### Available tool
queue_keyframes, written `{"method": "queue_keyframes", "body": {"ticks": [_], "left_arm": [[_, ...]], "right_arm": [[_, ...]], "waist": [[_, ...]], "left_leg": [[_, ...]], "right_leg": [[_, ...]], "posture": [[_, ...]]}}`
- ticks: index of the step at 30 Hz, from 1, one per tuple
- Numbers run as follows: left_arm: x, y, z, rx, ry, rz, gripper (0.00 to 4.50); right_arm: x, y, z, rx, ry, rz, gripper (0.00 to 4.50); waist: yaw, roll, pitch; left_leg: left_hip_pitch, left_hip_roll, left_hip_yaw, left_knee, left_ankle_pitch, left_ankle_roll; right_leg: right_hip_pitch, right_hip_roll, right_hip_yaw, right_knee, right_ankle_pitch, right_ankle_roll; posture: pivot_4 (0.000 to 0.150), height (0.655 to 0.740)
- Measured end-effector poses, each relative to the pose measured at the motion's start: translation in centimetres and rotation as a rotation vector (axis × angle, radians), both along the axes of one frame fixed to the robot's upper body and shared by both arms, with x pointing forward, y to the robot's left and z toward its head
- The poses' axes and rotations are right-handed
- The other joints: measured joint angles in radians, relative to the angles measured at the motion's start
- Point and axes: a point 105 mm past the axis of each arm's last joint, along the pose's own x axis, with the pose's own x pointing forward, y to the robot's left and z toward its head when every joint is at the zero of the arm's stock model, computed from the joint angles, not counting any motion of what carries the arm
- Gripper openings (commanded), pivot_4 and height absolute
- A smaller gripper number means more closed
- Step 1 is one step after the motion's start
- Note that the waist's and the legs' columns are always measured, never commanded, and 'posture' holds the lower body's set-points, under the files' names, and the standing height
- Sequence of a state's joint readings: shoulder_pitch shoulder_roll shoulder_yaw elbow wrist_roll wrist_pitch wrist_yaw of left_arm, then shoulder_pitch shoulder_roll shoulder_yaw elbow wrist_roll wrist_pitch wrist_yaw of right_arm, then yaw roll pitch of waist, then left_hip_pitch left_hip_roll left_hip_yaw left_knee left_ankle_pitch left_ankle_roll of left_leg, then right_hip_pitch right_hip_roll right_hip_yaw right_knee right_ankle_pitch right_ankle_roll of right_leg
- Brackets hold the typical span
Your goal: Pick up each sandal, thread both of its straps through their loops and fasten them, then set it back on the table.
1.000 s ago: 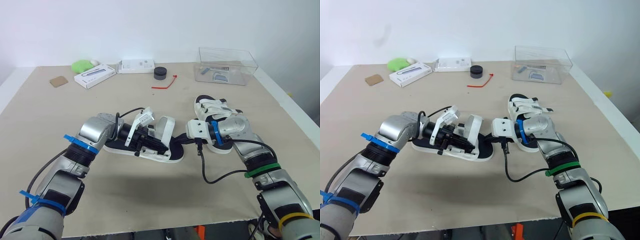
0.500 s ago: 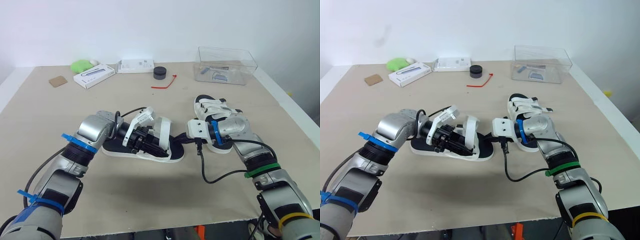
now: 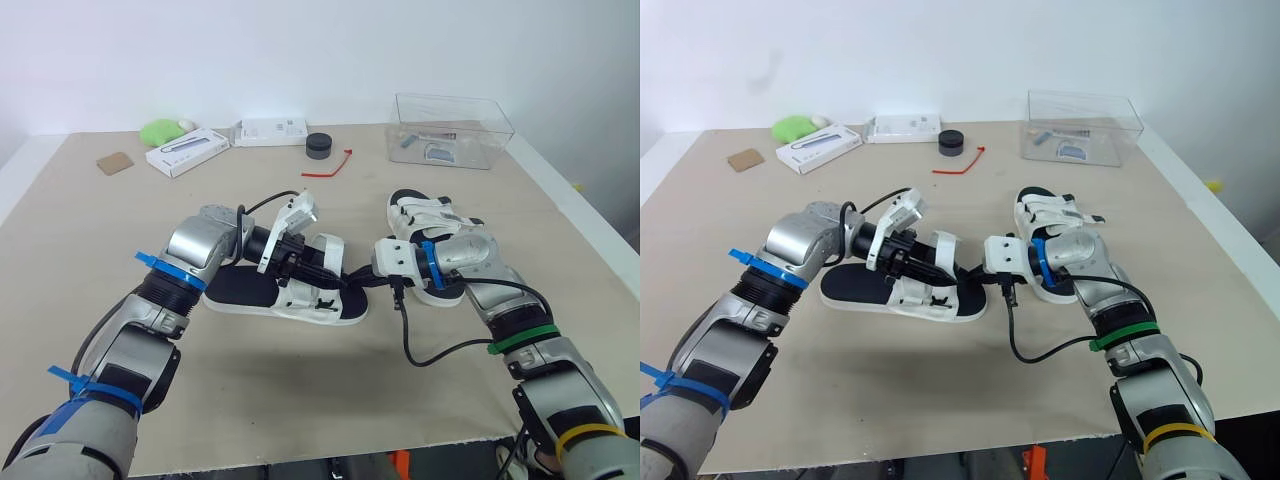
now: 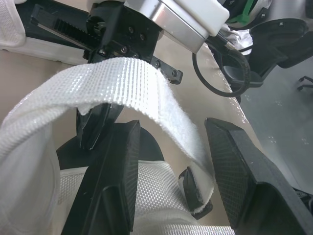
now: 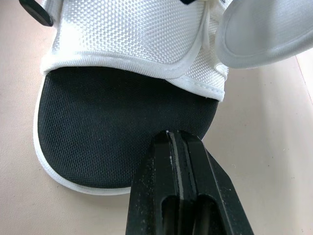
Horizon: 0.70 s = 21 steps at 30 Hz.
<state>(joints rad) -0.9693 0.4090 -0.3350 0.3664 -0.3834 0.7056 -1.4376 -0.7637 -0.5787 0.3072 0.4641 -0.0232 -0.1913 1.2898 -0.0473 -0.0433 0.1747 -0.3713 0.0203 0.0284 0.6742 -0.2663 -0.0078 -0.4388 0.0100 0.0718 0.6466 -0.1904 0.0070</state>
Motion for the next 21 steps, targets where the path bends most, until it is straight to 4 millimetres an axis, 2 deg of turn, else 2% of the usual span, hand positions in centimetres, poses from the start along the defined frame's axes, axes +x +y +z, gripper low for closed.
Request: {"method": "queue_keyframes", "body": {"ticks": [3, 5, 6, 7, 16, 21], "left_arm": [[-0.5, -0.1, -0.4, 0.003, 0.005, -0.023, 1.38], [-0.5, -0.1, -0.6, 0.012, 0.006, -0.024, 0.52], [-0.5, -0.1, -0.7, 0.017, 0.005, -0.024, 0.42], [-0.5, -0.1, -0.8, 0.022, 0.003, -0.024, 0.12], [0.8, -0.3, -1.5, 0.029, 0.036, 0.034, 0.12], [-0.1, -0.5, -0.7, 0.002, 0.136, -0.007, 0.12]], "right_arm": [[0.0, 0.0, 0.0, 0.0, 0.0, 0.0, 0.0], [0.0, 0.0, 0.0, 0.0, 0.001, -0.001, 0.0], [0.0, 0.0, 0.0, 0.0, 0.001, -0.001, 0.0], [0.0, 0.0, 0.0, 0.0, 0.001, -0.001, 0.0], [0.0, 0.0, 0.0, -0.001, 0.001, -0.001, 0.0], [0.0, 0.0, 0.0, -0.001, 0.0, 0.001, 0.0]], "waist": [[0.0, 0.0, 0.0], [0.0, 0.0, 0.0], [0.0, 0.0, 0.0], [0.0, 0.0, 0.0], [0.0, 0.0, 0.0], [-0.001, 0.0, 0.0]], "left_leg": [[0.0, 0.0, 0.0, 0.0, 0.0, 0.0], [0.0, 0.0, 0.0, 0.0, 0.0, 0.0], [0.0, 0.0, 0.0, 0.0, 0.0, 0.0], [0.0, 0.0, 0.0, 0.0, 0.0, 0.0], [0.0, 0.0, 0.0, 0.0, 0.0, 0.0], [0.0, 0.0, 0.0, 0.0, 0.0, 0.0]], "right_leg": [[0.0, 0.0, 0.0, 0.0, 0.0, 0.0], [0.0, 0.0, 0.0, 0.0, 0.0, 0.0], [0.0, 0.0, 0.0, 0.0, 0.0, 0.0], [0.0, 0.0, 0.0, 0.0, 0.0, 0.0], [0.0, 0.0, 0.0, 0.0, 0.0, 0.0], [0.0, 0.0, 0.0, 0.0, 0.0, 0.0]], "posture": [[0.15, 0.74], [0.15, 0.74], [0.15, 0.74], [0.15, 0.74], [0.15, 0.74], [0.15, 0.74]]}}
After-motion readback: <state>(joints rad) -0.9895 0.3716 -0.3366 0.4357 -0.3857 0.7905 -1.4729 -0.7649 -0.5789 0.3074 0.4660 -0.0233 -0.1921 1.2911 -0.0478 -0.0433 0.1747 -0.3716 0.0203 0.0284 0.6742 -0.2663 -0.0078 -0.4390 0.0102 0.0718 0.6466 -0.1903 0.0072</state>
